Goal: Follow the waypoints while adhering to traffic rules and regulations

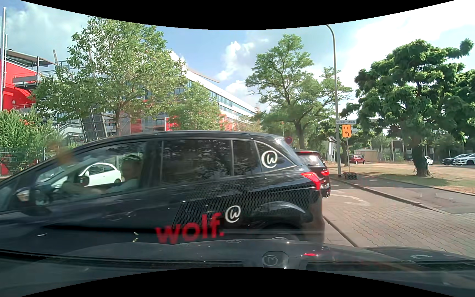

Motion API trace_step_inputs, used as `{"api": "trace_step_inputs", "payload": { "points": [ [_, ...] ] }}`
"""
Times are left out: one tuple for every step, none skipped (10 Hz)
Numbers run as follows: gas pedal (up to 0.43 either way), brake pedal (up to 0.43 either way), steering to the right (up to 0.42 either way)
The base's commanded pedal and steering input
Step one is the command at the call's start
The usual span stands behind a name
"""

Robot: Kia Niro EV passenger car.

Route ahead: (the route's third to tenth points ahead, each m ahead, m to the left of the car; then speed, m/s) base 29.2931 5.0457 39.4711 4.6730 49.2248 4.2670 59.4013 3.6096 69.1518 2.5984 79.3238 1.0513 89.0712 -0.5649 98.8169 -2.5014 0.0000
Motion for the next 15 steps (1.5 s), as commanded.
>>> {"api": "trace_step_inputs", "payload": {
  "points": [
    [0.0, 0.329, -0.001],
    [0.0, 0.329, 0.0],
    [0.0, 0.329, 0.0],
    [0.0, 0.329, 0.0],
    [0.0, 0.329, 0.0],
    [0.0, 0.329, 0.0],
    [0.0, 0.329, -0.001],
    [0.0, 0.329, 0.0],
    [0.0, 0.329, 0.0],
    [0.0, 0.329, 0.0],
    [0.0, 0.329, 0.0],
    [0.0, 0.329, 0.0],
    [0.0, 0.329, 0.0],
    [0.0, 0.329, 0.0],
    [0.0, 0.329, -0.001]
  ]
}}
